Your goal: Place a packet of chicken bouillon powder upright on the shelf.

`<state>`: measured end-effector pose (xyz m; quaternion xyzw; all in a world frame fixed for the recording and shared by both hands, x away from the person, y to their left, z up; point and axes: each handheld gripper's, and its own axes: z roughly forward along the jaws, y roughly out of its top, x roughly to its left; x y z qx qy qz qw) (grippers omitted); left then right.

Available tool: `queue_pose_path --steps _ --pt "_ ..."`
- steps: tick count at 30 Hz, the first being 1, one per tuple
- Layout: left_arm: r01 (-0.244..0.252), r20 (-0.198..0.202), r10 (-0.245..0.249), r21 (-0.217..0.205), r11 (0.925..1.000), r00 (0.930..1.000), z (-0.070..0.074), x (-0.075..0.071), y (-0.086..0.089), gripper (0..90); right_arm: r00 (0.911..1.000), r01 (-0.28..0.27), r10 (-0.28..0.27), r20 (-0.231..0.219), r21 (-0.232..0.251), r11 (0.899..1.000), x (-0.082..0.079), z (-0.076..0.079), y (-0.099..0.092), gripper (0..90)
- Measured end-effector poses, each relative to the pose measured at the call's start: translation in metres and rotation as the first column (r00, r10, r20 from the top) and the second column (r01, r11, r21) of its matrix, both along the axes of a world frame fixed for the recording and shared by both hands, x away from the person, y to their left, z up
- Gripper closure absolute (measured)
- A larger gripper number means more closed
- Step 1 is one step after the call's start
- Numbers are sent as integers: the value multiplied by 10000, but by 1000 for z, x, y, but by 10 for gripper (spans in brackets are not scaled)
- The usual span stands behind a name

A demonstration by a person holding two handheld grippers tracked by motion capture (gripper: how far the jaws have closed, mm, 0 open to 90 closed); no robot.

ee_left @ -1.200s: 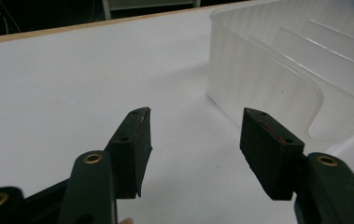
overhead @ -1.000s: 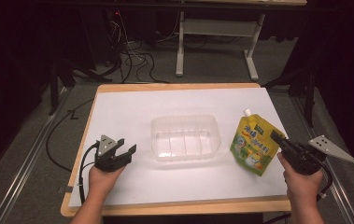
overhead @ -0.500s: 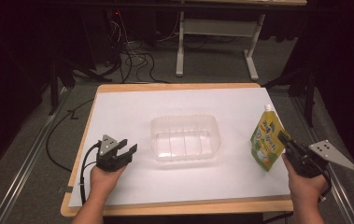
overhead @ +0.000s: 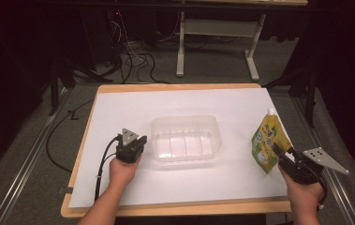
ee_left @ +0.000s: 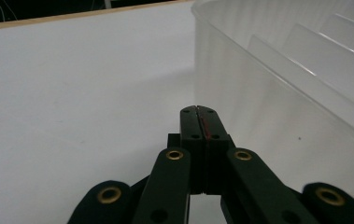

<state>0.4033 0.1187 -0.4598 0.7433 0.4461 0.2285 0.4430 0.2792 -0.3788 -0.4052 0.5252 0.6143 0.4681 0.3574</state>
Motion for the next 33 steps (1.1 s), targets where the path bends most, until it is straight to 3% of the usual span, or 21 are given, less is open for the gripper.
queue_pose_path --steps 6,10,11,13,15,18,20,33 --pt "97 -24 -97 88 9999 10000 -6 9 -16 900 9999 42 -41 -98 80 10000 2 -2 2 684" --pt "-70 -221 66 -153 9999 9997 -9 15 -18 900 10000 62 -62 5 194 9998 6 1 2 708" --pt "-74 -219 71 -165 9998 9997 -10 15 -19 900 9999 107 -108 24 238 9997 8 2 2 763" --pt "-64 -229 61 -168 9998 9997 -11 15 -21 900 10000 82 -82 7 236 9997 9 2 3 783" --pt "224 -211 -226 -97 9997 9995 -10 12 -28 900 9999 118 -119 24 183 9998 11 2 4 851" --pt "480 -180 -481 -48 9988 9987 -9 9 -35 900 9998 171 -171 36 113 9998 11 2 5 874" --pt "938 -32 -937 200 9954 9956 -8 6 -47 900 9999 120 -119 -33 364 9993 10 2 3 882" --pt "1446 -240 -1444 44 9895 9892 -10 8 -64 900 10000 62 -61 -15 729 9973 11 1 2 900"
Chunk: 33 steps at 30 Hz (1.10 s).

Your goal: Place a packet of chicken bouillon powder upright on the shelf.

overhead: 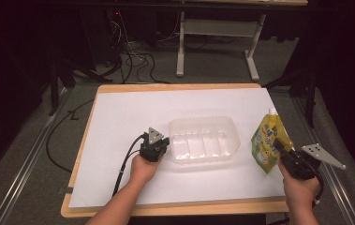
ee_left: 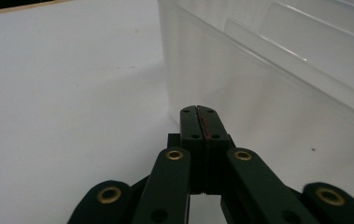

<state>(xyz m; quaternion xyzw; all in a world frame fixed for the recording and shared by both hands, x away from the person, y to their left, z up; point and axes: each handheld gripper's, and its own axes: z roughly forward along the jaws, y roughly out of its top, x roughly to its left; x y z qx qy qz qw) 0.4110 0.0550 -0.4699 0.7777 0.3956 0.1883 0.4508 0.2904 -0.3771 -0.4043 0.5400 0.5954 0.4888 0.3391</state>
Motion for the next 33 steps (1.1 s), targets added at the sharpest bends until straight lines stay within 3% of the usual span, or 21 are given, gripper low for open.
queue_pose_path --steps 4,12,15,20,24,25,26,29,33 --pt "-6 127 6 52 10000 9999 2 0 4 868 9998 176 -176 37 -76 9998 0 1 -1 900" --pt "-414 192 424 -505 9979 9989 11 -5 22 809 9995 221 -227 235 264 9994 -4 5 -8 900" --pt "-472 377 500 -710 9964 9980 22 -14 27 780 9991 295 -304 299 292 9991 -7 9 -8 900" --pt "-391 609 404 -227 9990 9973 38 -34 39 697 9985 380 -396 370 405 9985 -10 13 -10 900" --pt "-739 701 783 -643 9952 9945 31 -46 57 595 9979 391 -415 499 467 9981 -11 17 -10 900" --pt "-822 552 866 -766 9937 9947 27 -46 61 590 9976 359 -385 577 452 9983 -12 19 -9 900" --pt "-792 380 821 -725 9942 9959 26 -44 61 576 9972 329 -360 649 478 9983 -12 21 -8 900" --pt "-492 542 522 -550 9973 9972 25 -41 63 491 9952 176 -229 950 569 9982 -11 27 -5 900" --pt "-484 695 510 -382 9981 9963 22 -40 61 456 9932 98 -179 1148 700 9975 -7 33 1 900"
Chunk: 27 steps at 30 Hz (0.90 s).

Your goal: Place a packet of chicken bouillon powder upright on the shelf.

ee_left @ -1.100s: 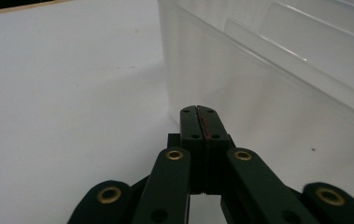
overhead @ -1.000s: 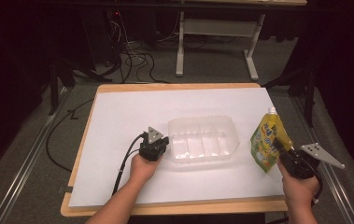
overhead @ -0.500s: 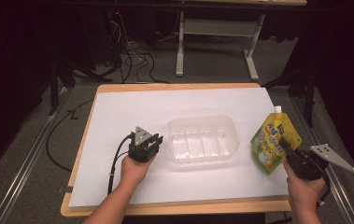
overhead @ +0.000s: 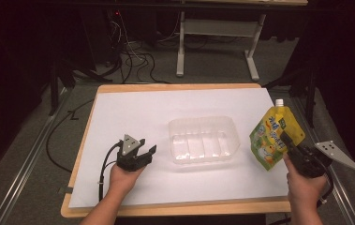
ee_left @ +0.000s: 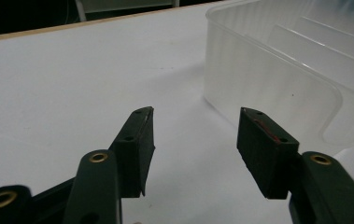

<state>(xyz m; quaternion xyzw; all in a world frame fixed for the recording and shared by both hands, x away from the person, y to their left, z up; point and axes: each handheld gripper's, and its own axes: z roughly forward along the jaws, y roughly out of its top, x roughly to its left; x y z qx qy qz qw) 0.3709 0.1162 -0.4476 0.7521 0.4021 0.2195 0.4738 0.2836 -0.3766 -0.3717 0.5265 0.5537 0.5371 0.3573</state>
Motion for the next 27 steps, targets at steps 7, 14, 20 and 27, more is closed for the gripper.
queue_pose_path --steps 7,14,20,27 --pt "144 234 -146 79 9999 9996 1 -4 -2 431 9996 -41 35 269 223 9997 4 9 4 900" --pt "290 270 -291 60 9996 9992 1 -6 -4 428 9990 -82 63 445 435 9990 6 17 7 900" --pt "505 366 -505 13 9987 9981 1 -8 -6 425 9974 -168 124 707 618 9979 8 27 8 900" --pt "625 303 -627 66 9980 9976 1 -9 -8 422 9944 -377 301 1016 734 9966 10 39 16 900"
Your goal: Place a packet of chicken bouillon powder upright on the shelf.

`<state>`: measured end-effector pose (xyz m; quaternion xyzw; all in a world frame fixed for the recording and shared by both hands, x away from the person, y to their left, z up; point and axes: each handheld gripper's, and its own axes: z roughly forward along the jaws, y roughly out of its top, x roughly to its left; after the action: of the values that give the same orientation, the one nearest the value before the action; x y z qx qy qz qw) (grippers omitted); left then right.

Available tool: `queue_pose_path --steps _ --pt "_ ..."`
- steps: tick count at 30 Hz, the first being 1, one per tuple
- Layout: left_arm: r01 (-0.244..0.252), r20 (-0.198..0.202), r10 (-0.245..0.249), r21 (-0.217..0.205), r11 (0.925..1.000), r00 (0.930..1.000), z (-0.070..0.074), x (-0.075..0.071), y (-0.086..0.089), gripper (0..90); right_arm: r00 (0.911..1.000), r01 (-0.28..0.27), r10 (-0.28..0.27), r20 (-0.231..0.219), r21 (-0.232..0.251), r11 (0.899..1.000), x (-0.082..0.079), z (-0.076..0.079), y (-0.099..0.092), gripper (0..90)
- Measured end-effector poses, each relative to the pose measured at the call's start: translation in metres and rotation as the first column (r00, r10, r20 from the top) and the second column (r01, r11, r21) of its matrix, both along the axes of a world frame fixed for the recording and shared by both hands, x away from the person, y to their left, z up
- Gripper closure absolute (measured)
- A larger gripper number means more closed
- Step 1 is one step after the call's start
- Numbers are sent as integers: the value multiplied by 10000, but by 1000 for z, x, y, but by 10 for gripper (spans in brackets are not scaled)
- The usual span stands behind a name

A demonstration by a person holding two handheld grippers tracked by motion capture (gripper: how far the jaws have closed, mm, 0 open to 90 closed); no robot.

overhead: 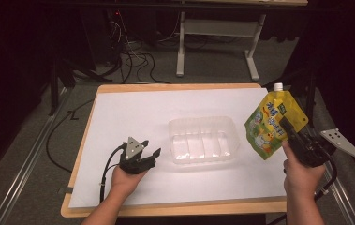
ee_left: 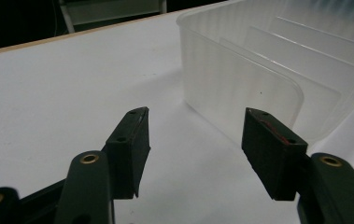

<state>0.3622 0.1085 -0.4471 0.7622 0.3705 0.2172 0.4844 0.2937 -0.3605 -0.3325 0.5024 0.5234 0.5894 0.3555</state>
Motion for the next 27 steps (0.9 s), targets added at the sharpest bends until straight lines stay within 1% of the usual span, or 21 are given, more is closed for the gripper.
queue_pose_path --steps 4,7,10,14,17,18,23,27 --pt "24 14 -24 1 10000 10000 0 -1 0 421 9996 -222 221 177 56 9997 2 9 9 900" --pt "59 24 -59 9 10000 10000 0 -2 -1 421 9992 -315 313 260 55 9995 3 12 13 900" --pt "83 16 -83 12 10000 10000 0 -3 -1 421 9983 -487 486 317 3 9988 5 15 22 900" --pt "110 29 -110 -103 9999 9999 1 -4 -2 421 9972 -670 671 326 -46 9977 8 16 29 900" --pt "165 23 -164 -136 9998 9999 1 -5 -3 417 9954 -910 913 298 -103 9958 14 16 39 900" --pt "187 33 -187 -151 9997 9998 1 -6 -4 417 9954 -910 913 298 -103 9958 14 16 39 900" --pt "339 34 -338 -240 9991 9994 3 -9 -6 411 9935 -1125 1128 153 -182 9935 23 13 55 900" --pt "459 86 -457 -244 9986 9989 4 -11 -8 408 9927 -1201 1203 94 -216 9925 27 12 62 900"
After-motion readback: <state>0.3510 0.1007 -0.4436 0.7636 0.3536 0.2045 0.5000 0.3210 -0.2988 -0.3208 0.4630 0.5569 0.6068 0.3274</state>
